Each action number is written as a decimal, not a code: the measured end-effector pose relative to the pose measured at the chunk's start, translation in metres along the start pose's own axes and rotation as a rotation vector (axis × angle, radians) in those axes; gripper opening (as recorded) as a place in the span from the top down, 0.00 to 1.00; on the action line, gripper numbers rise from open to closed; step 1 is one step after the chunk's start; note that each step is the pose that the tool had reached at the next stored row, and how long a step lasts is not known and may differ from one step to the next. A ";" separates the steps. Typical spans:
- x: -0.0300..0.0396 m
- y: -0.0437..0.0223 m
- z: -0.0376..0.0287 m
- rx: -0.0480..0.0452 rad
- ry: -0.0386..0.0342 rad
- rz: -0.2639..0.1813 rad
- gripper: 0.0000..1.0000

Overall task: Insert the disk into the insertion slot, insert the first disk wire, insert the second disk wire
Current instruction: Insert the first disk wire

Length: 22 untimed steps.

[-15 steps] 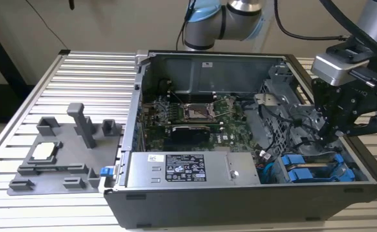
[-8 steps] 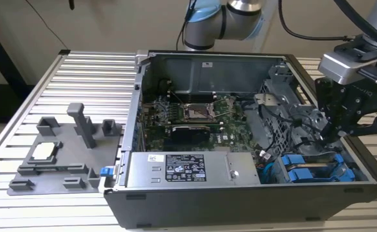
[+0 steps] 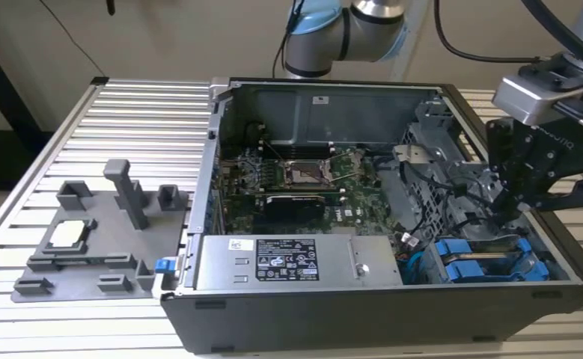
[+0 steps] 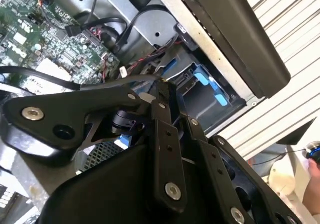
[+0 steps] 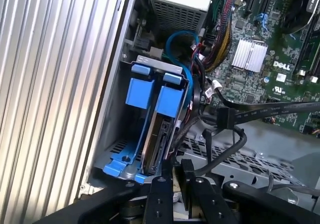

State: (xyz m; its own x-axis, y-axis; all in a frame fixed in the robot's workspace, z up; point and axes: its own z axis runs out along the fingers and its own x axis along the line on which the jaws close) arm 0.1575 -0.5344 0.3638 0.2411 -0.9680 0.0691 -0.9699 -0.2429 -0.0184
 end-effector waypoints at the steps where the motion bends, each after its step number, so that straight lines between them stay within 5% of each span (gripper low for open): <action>1: 0.0000 0.0000 0.0000 -0.0009 0.0002 0.015 0.81; 6: 0.0001 0.0000 0.0003 -0.0036 -0.0052 0.075 0.81; 11: 0.0020 0.0004 0.0004 0.0063 -0.0543 0.085 0.81; 13: 0.0054 0.0013 0.0007 0.0085 -0.0644 0.085 0.81; 17: 0.0167 0.0042 0.0014 0.0102 -0.0726 0.086 0.81; 22: 0.0285 0.0071 0.0026 0.0121 -0.0738 0.086 0.81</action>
State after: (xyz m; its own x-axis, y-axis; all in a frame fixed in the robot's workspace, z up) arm 0.1576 -0.5639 0.3630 0.1591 -0.9872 -0.0069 -0.9867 -0.1588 -0.0332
